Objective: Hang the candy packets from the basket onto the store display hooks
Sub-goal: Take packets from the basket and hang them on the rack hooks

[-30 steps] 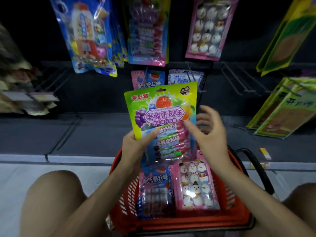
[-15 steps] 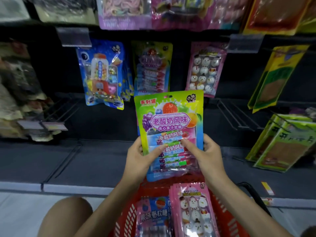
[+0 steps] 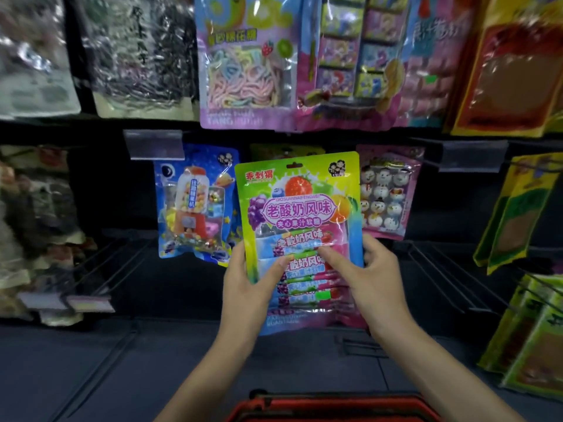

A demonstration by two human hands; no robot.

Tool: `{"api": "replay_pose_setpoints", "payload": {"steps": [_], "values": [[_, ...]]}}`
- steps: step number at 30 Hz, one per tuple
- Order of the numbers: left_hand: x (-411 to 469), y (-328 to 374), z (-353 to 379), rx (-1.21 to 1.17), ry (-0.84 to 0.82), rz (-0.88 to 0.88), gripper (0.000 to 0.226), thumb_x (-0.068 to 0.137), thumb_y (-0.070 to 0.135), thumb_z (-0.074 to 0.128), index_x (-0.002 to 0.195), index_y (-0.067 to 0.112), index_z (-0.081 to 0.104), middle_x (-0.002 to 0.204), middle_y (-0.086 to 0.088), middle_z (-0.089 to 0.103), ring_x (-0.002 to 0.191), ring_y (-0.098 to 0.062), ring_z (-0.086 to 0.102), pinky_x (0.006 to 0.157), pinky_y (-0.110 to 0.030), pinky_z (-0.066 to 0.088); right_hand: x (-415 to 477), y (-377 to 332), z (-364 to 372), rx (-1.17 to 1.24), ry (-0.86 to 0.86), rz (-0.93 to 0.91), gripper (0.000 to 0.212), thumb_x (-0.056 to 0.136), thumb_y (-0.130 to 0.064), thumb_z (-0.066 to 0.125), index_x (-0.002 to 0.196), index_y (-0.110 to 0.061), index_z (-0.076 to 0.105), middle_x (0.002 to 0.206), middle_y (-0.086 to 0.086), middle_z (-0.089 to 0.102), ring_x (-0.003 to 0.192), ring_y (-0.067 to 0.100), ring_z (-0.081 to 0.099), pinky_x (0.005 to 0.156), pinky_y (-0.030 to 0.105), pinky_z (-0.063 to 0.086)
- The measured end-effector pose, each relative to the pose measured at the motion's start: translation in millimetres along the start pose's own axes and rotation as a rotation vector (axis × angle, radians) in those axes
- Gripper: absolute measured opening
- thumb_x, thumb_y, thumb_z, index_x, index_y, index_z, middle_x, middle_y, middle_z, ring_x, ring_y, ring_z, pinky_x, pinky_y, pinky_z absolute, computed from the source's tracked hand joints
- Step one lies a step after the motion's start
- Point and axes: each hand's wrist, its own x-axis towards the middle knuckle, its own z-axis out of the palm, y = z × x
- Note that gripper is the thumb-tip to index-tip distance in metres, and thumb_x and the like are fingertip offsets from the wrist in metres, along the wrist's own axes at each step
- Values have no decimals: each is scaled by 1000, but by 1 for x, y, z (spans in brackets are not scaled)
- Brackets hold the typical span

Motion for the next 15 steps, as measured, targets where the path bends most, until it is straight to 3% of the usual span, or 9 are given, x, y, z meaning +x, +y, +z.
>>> {"api": "replay_pose_setpoints", "payload": {"steps": [3, 8, 10, 13, 15], "values": [[17, 2, -3, -14, -8, 35, 38, 92, 21, 78, 127, 23, 63, 121, -1, 75, 112, -22, 74, 95, -54, 60, 16, -1, 8, -16, -5, -13, 23, 86, -28, 85, 104, -18, 73, 99, 6, 79, 94, 28, 77, 86, 51, 63], [29, 0, -11, -29, 16, 50, 38, 91, 23, 80, 125, 23, 65, 119, -2, 75, 110, -24, 74, 94, -54, 60, 27, 2, 22, -51, 14, -35, 36, 85, -36, 85, 103, -9, 69, 100, 17, 75, 95, 40, 73, 86, 60, 60], [31, -1, -13, -29, 19, 50, 38, 90, 23, 80, 125, 24, 65, 118, 0, 76, 108, -23, 75, 93, -54, 60, 28, 5, 25, -64, 9, -37, 37, 85, -34, 85, 103, -6, 69, 98, 17, 75, 93, 37, 73, 83, 54, 61], [34, -1, -15, 0, 12, 60, 43, 90, 27, 81, 128, 27, 64, 121, 3, 75, 112, -20, 73, 96, -53, 59, 27, 6, 27, 0, 11, -8, 21, 88, -23, 82, 103, -11, 73, 94, 4, 79, 87, 18, 77, 69, 24, 60], [37, -1, -15, 26, 18, 54, 57, 88, 35, 83, 139, 32, 59, 134, 9, 69, 123, -16, 67, 104, -50, 55, 27, 8, 28, 32, 5, 22, 18, 88, -22, 81, 104, -16, 75, 96, -2, 81, 89, 13, 78, 72, 20, 60]]}}
